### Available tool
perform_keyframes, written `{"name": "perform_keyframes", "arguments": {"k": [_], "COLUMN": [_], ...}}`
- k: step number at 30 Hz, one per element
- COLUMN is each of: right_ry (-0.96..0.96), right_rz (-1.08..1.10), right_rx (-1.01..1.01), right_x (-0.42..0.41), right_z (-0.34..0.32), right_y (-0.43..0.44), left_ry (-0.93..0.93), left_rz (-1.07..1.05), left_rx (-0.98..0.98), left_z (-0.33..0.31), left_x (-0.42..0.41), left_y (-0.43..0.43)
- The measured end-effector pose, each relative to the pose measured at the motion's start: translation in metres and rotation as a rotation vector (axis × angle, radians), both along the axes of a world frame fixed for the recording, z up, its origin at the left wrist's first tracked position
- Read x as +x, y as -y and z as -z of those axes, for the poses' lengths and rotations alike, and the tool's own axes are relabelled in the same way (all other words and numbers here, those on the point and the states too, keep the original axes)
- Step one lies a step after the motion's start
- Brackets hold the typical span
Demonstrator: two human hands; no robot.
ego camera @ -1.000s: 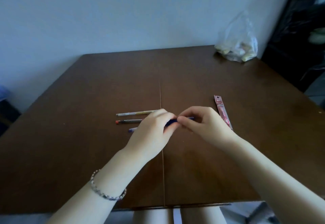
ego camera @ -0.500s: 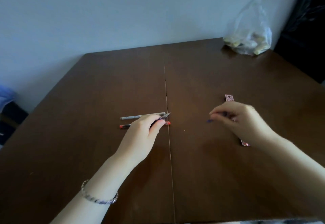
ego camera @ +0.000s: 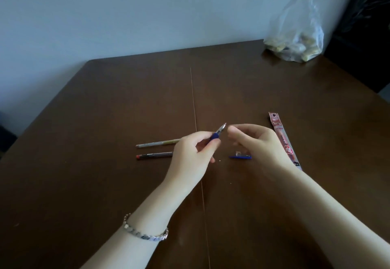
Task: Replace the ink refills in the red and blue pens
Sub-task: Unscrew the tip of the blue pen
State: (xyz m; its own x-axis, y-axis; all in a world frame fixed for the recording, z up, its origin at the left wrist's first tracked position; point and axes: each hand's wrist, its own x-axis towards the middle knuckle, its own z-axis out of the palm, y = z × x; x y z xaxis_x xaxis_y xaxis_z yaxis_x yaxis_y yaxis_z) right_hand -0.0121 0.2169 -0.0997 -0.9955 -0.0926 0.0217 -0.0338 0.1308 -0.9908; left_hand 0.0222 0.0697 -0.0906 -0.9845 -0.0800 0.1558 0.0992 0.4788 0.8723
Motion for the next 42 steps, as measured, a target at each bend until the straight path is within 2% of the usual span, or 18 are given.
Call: {"name": "perform_keyframes", "arguments": {"k": [3, 6, 9, 13, 15, 18, 20, 22, 24, 26, 28, 33, 39, 42], "right_ry": [0.191, 0.175, 0.06, 0.032, 0.019, -0.023, -0.018, 0.057, 0.123, 0.119, 0.104, 0.139, 0.184, 0.184], "right_rz": [-0.014, -0.003, -0.001, -0.013, -0.04, -0.083, -0.127, -0.201, -0.249, -0.206, -0.14, -0.185, -0.189, -0.204], "right_rx": [-0.231, -0.284, -0.266, -0.328, -0.363, -0.389, -0.377, -0.436, -0.484, -0.401, -0.296, -0.348, -0.341, -0.265], "right_x": [-0.003, -0.002, 0.0, 0.003, 0.003, 0.004, 0.004, 0.004, 0.006, 0.008, 0.008, 0.01, 0.011, 0.012], "right_z": [-0.005, -0.004, -0.001, 0.001, -0.002, -0.007, -0.01, -0.011, -0.011, -0.009, -0.007, -0.007, -0.009, -0.01], "right_y": [0.012, 0.014, 0.012, 0.009, 0.005, 0.0, -0.005, -0.009, -0.011, -0.009, -0.008, -0.006, -0.007, -0.009], "left_ry": [-0.127, -0.229, -0.19, -0.05, 0.103, 0.446, 0.553, 0.521, 0.415, 0.314, 0.252, 0.223, 0.165, 0.164], "left_rz": [0.008, -0.02, -0.009, 0.015, 0.077, 0.248, 0.314, 0.319, 0.282, 0.244, 0.229, 0.205, 0.194, 0.187], "left_rx": [-0.105, -0.147, -0.17, -0.14, 0.071, 0.669, 0.839, 0.761, 0.558, 0.369, 0.268, 0.255, 0.111, 0.077], "left_z": [-0.003, -0.004, -0.004, -0.007, -0.011, -0.023, -0.028, -0.027, -0.025, -0.021, -0.018, -0.016, -0.012, -0.011], "left_x": [0.0, 0.001, 0.005, 0.004, 0.001, 0.0, 0.0, 0.0, 0.003, 0.006, 0.009, 0.01, 0.009, 0.008], "left_y": [-0.007, -0.01, -0.015, -0.021, -0.02, -0.017, -0.017, -0.018, -0.02, -0.021, -0.022, -0.019, -0.016, -0.016]}}
